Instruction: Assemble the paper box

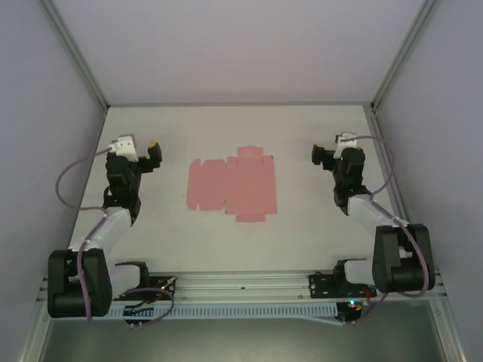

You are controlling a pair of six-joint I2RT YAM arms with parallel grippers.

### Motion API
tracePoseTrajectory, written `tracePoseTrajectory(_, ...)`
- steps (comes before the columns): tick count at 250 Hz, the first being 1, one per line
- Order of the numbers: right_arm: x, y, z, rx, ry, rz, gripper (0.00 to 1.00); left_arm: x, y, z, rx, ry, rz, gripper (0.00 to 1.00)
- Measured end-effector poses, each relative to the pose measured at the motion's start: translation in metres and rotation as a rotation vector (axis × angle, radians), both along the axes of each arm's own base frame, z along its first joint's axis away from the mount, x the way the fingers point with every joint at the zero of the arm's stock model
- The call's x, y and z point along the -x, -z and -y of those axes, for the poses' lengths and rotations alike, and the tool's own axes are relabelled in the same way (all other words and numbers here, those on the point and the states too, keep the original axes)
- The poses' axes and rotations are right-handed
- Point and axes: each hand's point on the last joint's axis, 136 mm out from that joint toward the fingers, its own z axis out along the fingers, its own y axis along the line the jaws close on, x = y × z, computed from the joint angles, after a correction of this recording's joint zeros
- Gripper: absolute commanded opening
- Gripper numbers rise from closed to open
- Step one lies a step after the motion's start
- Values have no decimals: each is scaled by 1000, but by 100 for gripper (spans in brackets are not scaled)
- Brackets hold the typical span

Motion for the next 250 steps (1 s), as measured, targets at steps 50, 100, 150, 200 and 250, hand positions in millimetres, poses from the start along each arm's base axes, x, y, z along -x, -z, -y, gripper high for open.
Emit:
tracePoseTrajectory(50,14,-1,-76,-127,-157,-165,74,8,37,43,142,131,-224,100)
tracePoseTrajectory(100,27,61,-149,-230,-290,-442,43,9,97,86,204,251,-490,100)
tracePoseTrajectory(150,27,136,-173,-308,-286,-689,27,9,136,107,243,319,-646,100)
tracePoseTrajectory(200,33,170,-172,-347,-254,-800,22,10,151,115,259,346,-707,100)
tracePoseTrajectory(250,27,183,-159,-422,-210,-819,16,13,166,119,275,364,-762,100)
